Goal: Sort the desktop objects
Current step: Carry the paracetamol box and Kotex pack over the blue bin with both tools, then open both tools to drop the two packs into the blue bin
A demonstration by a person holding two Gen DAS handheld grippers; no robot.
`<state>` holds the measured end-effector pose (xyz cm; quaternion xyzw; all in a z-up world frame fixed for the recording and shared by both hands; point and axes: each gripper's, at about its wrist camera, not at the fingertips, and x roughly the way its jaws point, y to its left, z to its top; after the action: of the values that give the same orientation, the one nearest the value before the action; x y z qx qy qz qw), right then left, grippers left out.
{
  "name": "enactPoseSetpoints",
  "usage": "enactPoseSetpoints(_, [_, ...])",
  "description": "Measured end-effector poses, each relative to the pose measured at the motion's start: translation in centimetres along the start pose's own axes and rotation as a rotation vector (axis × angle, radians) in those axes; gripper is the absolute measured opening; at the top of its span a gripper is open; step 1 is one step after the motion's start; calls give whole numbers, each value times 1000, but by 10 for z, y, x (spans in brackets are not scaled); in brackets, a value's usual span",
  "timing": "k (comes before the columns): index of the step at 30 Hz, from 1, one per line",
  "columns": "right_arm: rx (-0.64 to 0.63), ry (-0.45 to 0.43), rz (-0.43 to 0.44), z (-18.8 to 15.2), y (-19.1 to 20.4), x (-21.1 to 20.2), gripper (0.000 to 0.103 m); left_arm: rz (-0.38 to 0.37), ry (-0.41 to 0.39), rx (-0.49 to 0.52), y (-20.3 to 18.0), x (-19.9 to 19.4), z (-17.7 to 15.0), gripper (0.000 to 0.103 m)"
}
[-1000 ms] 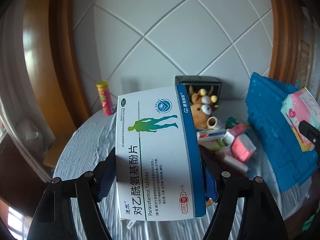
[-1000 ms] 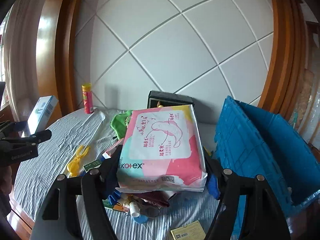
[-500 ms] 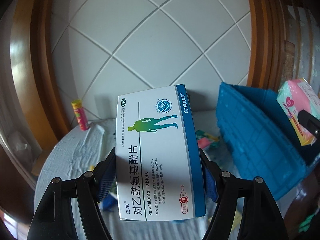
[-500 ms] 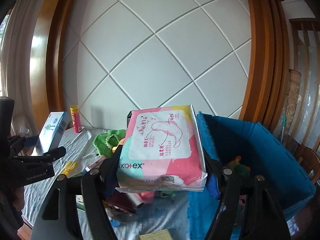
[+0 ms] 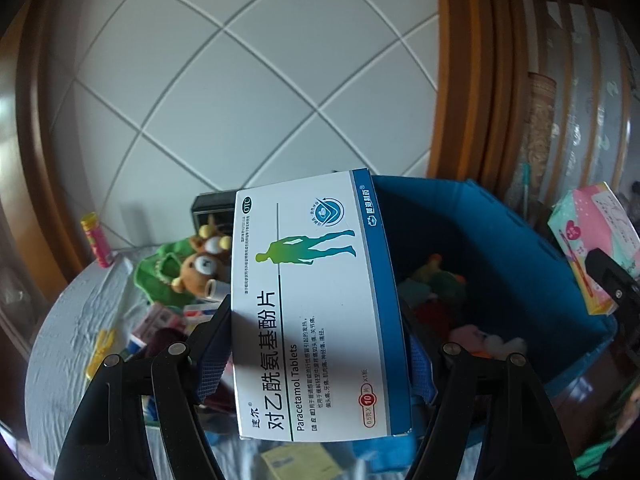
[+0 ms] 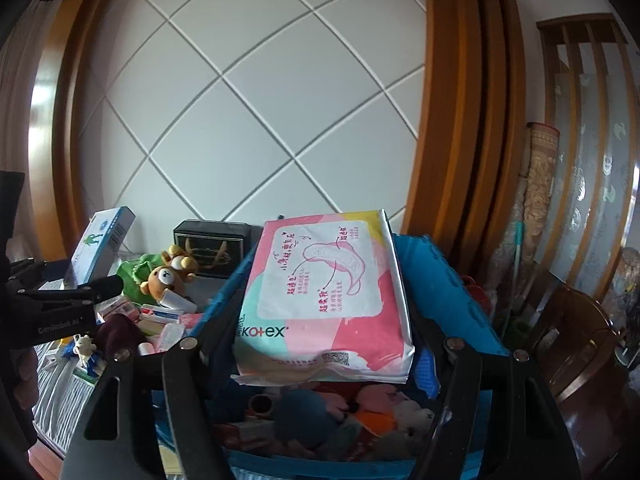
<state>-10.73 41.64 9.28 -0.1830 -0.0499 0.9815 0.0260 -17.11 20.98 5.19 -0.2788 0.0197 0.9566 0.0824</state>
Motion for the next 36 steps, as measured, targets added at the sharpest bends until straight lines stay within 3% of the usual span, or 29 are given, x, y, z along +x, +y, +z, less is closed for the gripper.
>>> enactPoseSetpoints(12, [50,24,-104,-9,-60,-9,70,-105,4,92,-94,6,15,74])
enactPoseSetpoints(27, [-15,163,-17,-41,-132,63,70,-19,225,50,-179,91,-9,74])
enactPoseSetpoints(36, [-11,248,50,-71,-157,94,70,23,285,56,-203,111,-24,74])
